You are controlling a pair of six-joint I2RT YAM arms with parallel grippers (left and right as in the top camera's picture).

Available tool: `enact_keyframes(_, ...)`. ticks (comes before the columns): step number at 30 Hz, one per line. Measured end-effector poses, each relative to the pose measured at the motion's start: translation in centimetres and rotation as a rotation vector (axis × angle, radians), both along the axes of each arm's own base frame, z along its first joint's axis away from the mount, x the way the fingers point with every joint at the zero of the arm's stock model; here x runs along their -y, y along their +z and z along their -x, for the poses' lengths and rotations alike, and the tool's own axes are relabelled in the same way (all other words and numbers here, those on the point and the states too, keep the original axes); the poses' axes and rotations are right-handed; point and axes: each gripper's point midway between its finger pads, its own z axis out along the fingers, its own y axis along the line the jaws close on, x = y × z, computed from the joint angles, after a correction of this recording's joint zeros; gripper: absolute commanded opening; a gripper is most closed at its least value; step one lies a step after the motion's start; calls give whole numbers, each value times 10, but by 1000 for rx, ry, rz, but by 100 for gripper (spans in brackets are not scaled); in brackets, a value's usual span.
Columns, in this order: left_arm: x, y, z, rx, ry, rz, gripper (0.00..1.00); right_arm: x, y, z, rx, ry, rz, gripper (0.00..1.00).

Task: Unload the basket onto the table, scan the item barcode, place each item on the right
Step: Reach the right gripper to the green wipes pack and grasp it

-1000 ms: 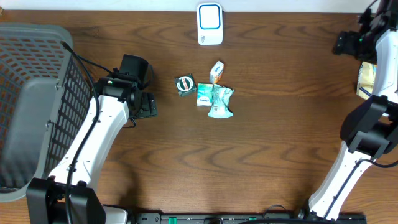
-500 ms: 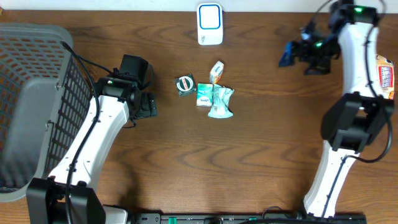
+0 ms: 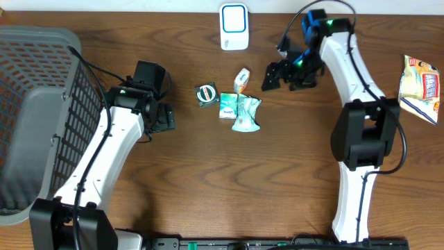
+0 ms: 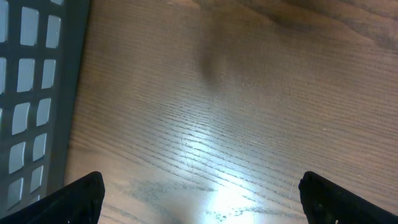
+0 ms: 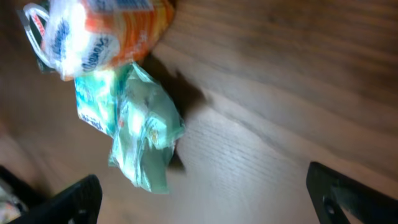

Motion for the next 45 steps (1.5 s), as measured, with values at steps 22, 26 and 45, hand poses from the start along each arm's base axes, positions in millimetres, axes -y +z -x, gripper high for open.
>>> enact_keyframes(22, 0, 0, 0, 0, 0, 0, 98, -72, -49, 21, 10, 38, -289, 75)
enact_keyframes(26, 0, 0, 0, 0, 0, 0, 98, -79, -56, 29, 4, 43, -267, 29)
enact_keyframes(45, 0, 0, 0, 0, 0, 0, 98, -64, -26, 42, -143, -20, -325, 1)
